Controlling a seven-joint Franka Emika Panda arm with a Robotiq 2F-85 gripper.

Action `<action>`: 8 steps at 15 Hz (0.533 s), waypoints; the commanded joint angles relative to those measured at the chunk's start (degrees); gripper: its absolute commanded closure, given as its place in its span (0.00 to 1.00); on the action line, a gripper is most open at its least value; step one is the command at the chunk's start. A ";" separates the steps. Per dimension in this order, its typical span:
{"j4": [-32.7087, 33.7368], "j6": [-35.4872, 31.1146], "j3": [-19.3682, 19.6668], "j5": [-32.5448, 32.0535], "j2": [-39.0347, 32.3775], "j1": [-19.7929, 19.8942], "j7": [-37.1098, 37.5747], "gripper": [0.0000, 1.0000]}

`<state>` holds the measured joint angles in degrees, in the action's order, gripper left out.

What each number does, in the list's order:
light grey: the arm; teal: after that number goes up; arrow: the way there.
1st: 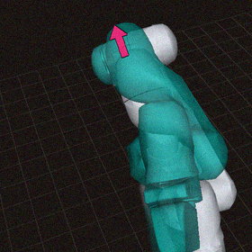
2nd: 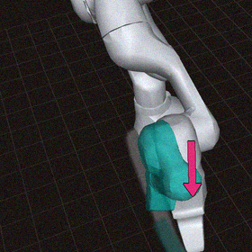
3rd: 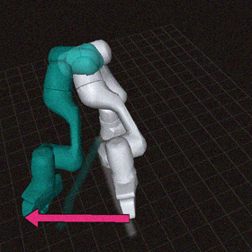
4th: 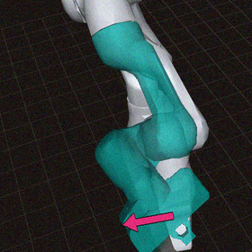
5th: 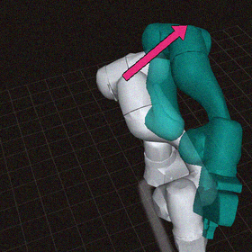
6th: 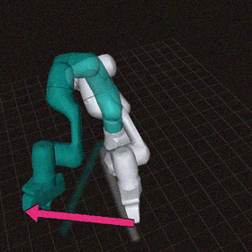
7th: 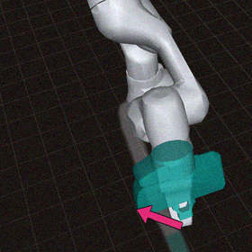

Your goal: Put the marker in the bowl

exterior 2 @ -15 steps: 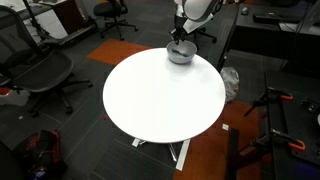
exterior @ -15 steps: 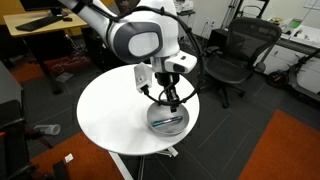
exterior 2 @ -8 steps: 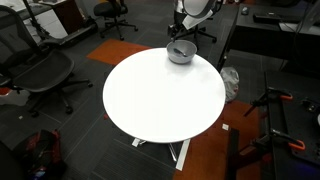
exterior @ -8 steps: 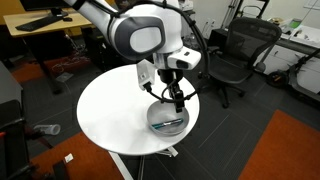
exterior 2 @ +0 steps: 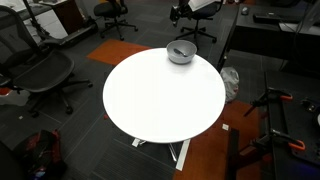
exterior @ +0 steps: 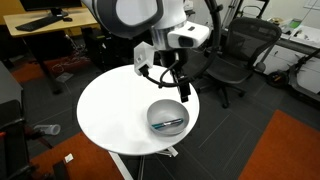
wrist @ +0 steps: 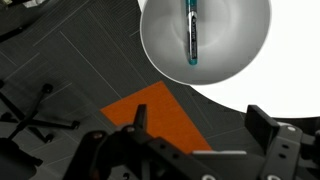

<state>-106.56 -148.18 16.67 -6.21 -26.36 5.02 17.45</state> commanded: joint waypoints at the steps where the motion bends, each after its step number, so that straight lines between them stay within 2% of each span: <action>1: -9.33 -2.07 0.43 -1.59 8.98 -0.80 0.98 0.00; 8: -20.40 -1.82 -0.28 -5.81 19.39 -0.85 2.74 0.00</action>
<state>-120.39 -148.57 16.65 -9.06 -12.77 4.58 17.62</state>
